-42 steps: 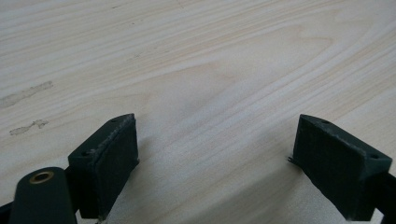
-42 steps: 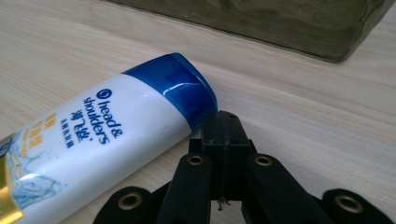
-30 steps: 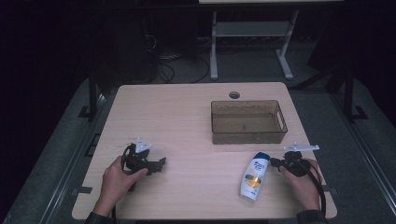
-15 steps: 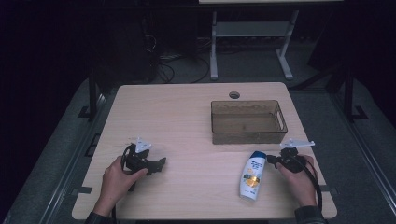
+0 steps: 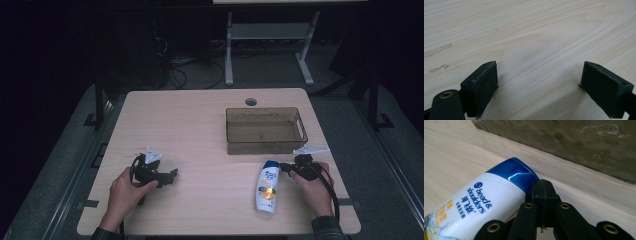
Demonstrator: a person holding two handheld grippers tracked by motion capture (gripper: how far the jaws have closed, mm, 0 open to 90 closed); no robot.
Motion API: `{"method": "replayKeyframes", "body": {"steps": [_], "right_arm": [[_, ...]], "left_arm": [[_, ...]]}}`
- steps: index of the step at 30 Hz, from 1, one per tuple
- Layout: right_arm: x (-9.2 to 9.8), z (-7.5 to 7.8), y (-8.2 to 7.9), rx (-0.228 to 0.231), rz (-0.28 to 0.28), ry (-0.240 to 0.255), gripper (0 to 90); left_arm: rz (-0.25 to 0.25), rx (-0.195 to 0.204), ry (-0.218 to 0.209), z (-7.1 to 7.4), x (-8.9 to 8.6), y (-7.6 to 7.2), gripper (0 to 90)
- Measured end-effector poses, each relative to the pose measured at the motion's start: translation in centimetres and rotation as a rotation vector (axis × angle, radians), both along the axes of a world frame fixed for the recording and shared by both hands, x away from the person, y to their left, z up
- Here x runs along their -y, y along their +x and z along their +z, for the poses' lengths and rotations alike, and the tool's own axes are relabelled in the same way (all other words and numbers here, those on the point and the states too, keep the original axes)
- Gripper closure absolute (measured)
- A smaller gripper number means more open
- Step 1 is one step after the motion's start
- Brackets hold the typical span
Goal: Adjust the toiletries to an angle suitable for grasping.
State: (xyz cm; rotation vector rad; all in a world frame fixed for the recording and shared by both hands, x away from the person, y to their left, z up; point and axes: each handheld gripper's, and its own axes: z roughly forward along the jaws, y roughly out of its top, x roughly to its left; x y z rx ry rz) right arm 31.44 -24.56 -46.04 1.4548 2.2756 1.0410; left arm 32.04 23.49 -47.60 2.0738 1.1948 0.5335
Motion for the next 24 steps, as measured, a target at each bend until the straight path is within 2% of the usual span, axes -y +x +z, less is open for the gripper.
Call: {"method": "replayKeyframes", "body": {"steps": [24], "right_arm": [[-3.0, 0.1, 1.4, 0.0, 0.072, 0.009, 90.0]], "left_arm": [[0.0, 0.0, 0.0, 0.0, 0.0, 0.0, 12.9]]}}
